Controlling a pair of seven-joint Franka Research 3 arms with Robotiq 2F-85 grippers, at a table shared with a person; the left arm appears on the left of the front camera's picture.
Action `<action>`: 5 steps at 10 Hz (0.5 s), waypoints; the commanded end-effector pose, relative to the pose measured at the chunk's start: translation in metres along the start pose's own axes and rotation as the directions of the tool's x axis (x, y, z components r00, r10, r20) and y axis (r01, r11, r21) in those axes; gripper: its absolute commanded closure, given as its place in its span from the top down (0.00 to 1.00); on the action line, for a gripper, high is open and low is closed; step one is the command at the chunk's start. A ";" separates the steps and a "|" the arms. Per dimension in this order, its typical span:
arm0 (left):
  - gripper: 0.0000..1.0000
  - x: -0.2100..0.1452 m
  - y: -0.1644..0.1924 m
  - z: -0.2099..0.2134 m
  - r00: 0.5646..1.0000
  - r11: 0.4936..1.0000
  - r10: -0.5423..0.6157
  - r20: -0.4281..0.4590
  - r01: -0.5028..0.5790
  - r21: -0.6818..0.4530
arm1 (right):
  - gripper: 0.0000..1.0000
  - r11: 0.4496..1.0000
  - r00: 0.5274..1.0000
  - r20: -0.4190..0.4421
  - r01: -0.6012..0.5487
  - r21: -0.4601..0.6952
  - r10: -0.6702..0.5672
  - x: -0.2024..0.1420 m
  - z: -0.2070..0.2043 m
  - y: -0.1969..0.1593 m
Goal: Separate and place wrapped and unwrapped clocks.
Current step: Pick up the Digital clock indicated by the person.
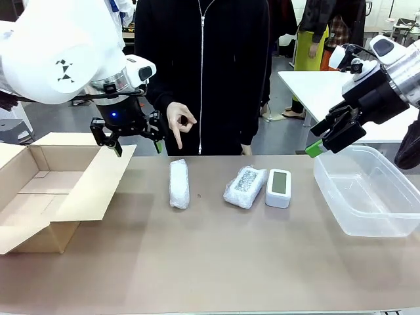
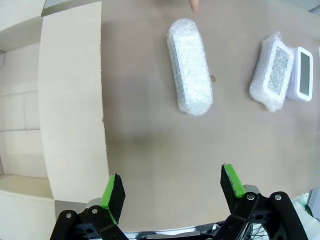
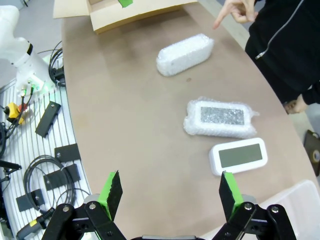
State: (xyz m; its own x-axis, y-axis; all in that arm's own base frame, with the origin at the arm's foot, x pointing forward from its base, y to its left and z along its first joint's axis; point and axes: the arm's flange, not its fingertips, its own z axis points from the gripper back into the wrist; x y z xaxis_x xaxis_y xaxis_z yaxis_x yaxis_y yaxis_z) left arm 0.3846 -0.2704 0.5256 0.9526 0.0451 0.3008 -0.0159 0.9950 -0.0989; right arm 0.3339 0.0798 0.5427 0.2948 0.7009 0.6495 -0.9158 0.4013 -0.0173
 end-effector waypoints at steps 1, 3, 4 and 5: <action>1.00 0.030 -0.034 -0.017 0.990 0.993 0.116 -0.083 -0.116 0.007 | 1.00 1.000 1.000 0.024 -0.003 0.029 0.002 0.002 -0.001 -0.003; 1.00 0.056 -0.053 -0.050 0.963 0.980 0.198 -0.183 -0.193 0.047 | 1.00 1.000 1.000 0.024 -0.003 0.029 0.002 0.002 -0.001 -0.003; 1.00 0.064 -0.060 -0.069 0.951 0.974 0.227 -0.208 -0.220 0.056 | 1.00 1.000 1.000 0.024 -0.003 0.029 0.002 0.002 -0.001 -0.003; 1.00 0.071 -0.065 -0.086 0.934 0.962 0.274 -0.229 -0.263 0.076 | 1.00 1.000 1.000 0.024 -0.003 0.029 0.002 0.002 -0.001 -0.003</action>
State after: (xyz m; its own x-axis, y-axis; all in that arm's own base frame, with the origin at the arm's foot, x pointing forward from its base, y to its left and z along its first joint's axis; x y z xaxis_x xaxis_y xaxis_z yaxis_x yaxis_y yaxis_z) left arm 0.4660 -0.3214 0.4671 0.9676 0.2463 0.0547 -0.2382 0.9632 -0.1244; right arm 0.3339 0.0800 0.5429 0.2947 0.7011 0.6493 -0.9159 0.4010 -0.0174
